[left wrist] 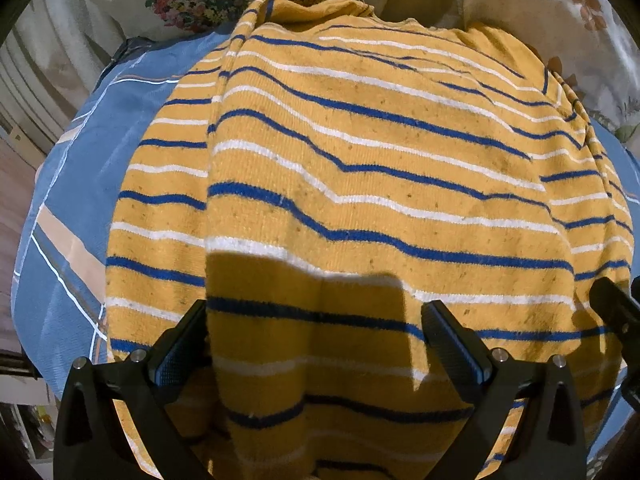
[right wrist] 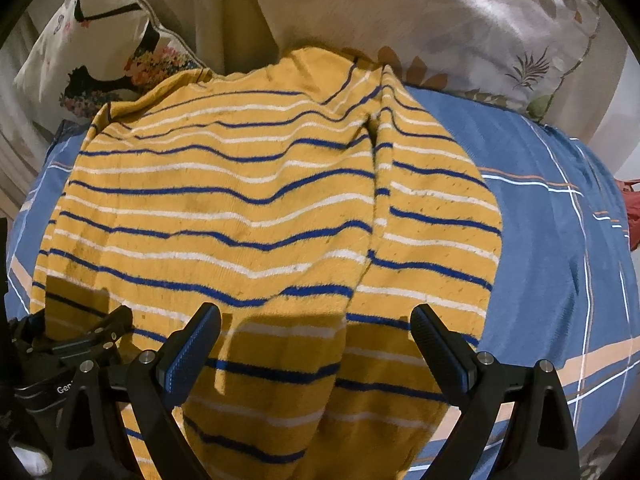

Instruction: Fold small clothes

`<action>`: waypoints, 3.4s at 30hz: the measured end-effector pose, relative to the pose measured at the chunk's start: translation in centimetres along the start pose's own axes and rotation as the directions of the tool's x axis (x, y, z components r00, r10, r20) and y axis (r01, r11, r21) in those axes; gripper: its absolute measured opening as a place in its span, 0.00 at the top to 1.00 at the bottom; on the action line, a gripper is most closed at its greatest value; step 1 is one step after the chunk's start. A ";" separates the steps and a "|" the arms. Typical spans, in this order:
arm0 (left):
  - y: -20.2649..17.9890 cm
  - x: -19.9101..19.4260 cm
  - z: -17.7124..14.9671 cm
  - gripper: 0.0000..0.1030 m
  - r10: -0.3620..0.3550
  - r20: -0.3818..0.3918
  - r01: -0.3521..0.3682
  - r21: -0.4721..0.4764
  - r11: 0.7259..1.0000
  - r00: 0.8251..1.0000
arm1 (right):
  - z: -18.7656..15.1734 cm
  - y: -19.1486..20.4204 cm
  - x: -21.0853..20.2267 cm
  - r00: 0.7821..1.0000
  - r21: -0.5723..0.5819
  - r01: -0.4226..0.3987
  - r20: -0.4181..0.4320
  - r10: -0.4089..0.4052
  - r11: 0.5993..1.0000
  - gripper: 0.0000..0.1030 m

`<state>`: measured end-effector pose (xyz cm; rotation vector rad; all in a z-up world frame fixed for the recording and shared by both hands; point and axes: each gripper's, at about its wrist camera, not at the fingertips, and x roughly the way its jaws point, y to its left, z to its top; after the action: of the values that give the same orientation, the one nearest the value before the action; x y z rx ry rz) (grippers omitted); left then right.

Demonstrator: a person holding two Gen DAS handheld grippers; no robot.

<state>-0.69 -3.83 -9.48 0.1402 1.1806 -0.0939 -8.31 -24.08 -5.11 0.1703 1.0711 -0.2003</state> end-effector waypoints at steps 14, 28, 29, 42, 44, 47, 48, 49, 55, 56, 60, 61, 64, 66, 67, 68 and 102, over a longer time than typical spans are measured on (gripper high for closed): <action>0.3 -4.2 0.9 0.15 -0.040 0.096 0.042 -0.026 0.999 0.995 | -0.1 0.0 -0.9 1.000 -0.007 0.024 0.007 -0.024 1.000 0.05; -0.3 -11.3 -1.1 0.15 -0.034 0.287 0.040 -0.015 0.999 0.957 | -2.5 0.0 -4.6 0.995 0.008 -0.002 0.098 0.001 1.000 0.05; -0.3 -11.7 -1.3 0.15 -0.037 0.293 0.044 -0.018 0.999 0.955 | -2.7 0.0 -4.9 0.995 0.010 -0.002 0.100 0.001 1.000 0.05; -0.1 -16.1 -5.2 0.14 -0.030 0.405 0.036 -0.007 0.999 0.914 | -5.1 -0.1 -8.0 0.992 -0.004 -0.020 0.127 0.021 1.000 0.05; -0.3 -16.3 -5.7 0.14 -0.028 0.402 0.032 -0.003 1.000 0.915 | -5.5 -0.1 -8.5 0.990 -0.005 -0.017 0.143 0.017 1.000 0.05; -0.3 -16.3 -6.7 0.14 -0.026 0.391 0.028 0.001 1.000 0.920 | -5.9 -0.1 -8.9 0.988 -0.006 -0.019 0.155 0.020 1.000 0.05; -0.2 -16.3 -7.1 0.14 -0.024 0.387 0.025 0.002 1.000 0.922 | -6.1 -0.1 -9.0 0.988 -0.004 -0.015 0.155 0.016 1.000 0.05; -0.1 -16.2 -7.5 0.14 -0.024 0.379 0.025 0.002 1.000 0.925 | -6.3 0.0 -9.0 0.988 -0.003 -0.013 0.153 0.013 1.000 0.05; 0.7 -15.2 -7.9 0.14 -0.053 0.327 0.058 -0.005 0.998 0.944 | -6.9 0.4 -8.5 0.991 -0.002 -0.014 0.132 0.014 1.000 0.05; 0.8 -15.1 -7.7 0.14 -0.057 0.325 0.061 -0.002 0.998 0.944 | -6.9 0.5 -8.4 0.991 -0.002 -0.013 0.131 0.013 1.000 0.05; 0.9 -14.6 -6.8 0.14 -0.075 0.319 0.068 0.031 0.997 0.945 | -6.0 1.0 -8.2 0.991 0.013 0.008 0.135 -0.010 1.000 0.05; 1.0 -14.4 -6.6 0.14 -0.078 0.316 0.070 0.038 0.997 0.945 | -5.8 1.2 -8.0 0.991 0.019 0.013 0.133 -0.015 1.000 0.05; 1.8 -13.8 -5.4 0.14 -0.096 0.310 0.084 0.053 0.995 0.946 | -4.8 2.1 -7.2 0.993 0.034 0.022 0.118 -0.026 0.999 0.05; 2.6 -13.3 -4.4 0.14 -0.113 0.300 0.101 0.058 0.993 0.947 | -4.2 2.9 -6.7 0.993 0.031 0.036 0.111 -0.039 0.999 0.05; 2.8 -13.0 -3.9 0.14 -0.119 0.294 0.106 0.061 0.993 0.948 | -3.9 3.3 -6.5 0.993 0.029 0.039 0.109 -0.042 0.999 0.05; 3.0 -12.8 -3.6 0.14 -0.125 0.289 0.111 0.064 0.992 0.949 | -3.6 3.7 -6.3 0.993 0.028 0.047 0.107 -0.049 0.999 0.05; 3.5 -5.6 2.6 0.14 -0.221 0.097 0.204 0.162 0.965 0.970 | -1.5 2.6 -2.5 0.987 0.200 0.148 0.034 -0.158 0.969 0.05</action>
<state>0.05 -0.76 -3.13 0.1383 1.0709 -0.3772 -10.10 -21.01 -3.53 0.2594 1.0142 -0.4488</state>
